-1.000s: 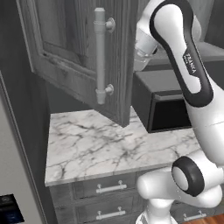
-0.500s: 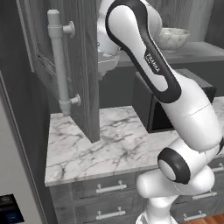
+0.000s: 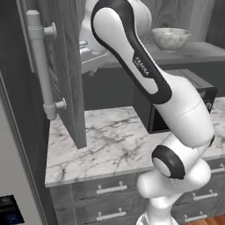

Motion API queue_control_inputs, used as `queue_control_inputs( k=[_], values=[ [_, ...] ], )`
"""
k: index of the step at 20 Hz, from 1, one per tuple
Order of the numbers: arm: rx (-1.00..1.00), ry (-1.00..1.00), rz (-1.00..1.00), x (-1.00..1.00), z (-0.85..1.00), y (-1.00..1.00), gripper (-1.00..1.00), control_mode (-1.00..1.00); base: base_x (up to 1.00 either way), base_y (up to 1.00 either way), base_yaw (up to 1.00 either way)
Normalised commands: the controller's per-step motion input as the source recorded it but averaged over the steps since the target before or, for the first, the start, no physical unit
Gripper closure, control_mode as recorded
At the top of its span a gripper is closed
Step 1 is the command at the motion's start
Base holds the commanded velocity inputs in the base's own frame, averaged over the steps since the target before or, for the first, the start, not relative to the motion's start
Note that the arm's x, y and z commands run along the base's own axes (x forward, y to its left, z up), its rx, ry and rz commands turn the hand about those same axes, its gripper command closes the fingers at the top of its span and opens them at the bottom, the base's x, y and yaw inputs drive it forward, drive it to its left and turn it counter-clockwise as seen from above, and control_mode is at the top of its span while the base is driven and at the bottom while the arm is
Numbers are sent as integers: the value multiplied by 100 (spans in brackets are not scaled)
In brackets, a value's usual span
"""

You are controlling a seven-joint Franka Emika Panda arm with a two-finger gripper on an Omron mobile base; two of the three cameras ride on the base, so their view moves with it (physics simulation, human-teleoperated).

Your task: Move the bowls from the cabinet to the plates on the dining table.

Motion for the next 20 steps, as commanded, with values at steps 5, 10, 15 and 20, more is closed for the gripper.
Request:
queue_control_inputs(
  k=[5, 10, 15, 20],
  values=[
    [15, -20, 0, 0, 0, -17, -100, -100, 0, 0, 0],
    [27, -15, 0, 0, 0, -41, -100, -100, 0, 0, 0],
    [-6, -11, 4, 18, 0, -53, -100, -100, 0, 0, 0],
    [-30, -16, 12, 26, 0, -15, -100, -100, 0, 0, 0]
  ],
)
